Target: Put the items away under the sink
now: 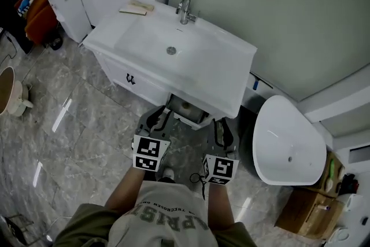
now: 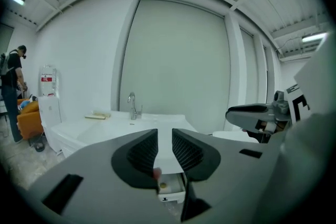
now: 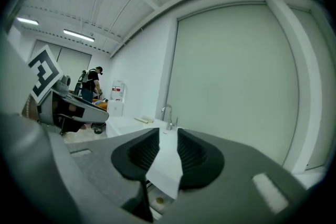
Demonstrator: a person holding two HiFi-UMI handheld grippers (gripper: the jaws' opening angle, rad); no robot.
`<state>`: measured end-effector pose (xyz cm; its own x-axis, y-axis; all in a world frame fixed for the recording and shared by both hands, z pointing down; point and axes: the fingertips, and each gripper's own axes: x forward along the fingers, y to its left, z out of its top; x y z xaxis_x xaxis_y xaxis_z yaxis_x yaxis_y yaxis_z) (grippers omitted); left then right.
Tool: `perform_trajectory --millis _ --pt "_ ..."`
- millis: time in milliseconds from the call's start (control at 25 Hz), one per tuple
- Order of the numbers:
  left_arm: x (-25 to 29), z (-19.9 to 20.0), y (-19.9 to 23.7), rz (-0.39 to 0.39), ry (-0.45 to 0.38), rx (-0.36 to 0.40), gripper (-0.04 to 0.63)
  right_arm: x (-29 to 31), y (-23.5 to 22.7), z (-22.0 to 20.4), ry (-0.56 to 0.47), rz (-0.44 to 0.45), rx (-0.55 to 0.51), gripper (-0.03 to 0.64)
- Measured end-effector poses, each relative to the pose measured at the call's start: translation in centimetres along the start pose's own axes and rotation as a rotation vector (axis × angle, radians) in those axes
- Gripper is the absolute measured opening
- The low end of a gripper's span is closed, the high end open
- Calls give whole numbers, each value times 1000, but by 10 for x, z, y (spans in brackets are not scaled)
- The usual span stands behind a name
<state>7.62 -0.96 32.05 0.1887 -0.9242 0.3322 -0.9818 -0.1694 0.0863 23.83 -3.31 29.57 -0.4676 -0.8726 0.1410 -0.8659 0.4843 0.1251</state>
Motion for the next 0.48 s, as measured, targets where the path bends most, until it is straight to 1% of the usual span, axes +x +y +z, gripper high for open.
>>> perform_trajectory --millis 40,120,160,240,280,480 --pt "-2 5 -1 11 -19 2 72 -3 -1 4 -16 -10 -8 84" --pt "-4 14 -1 27 -57 7 30 -6 0 9 -39 -22 -15 56" --pt "-6 17 -1 31 -73 8 24 -7 0 12 -50 -26 -16 35" --pt "-9 23 -3 33 -102 10 11 -11 1 19 -76 -38 -23 31" --pt "-11 26 -4 32 -116 9 11 -13 1 24 -89 -44 -28 2" --pt "-18 40 -5 42 -194 13 11 -19 0 46 -153 -62 -29 2"
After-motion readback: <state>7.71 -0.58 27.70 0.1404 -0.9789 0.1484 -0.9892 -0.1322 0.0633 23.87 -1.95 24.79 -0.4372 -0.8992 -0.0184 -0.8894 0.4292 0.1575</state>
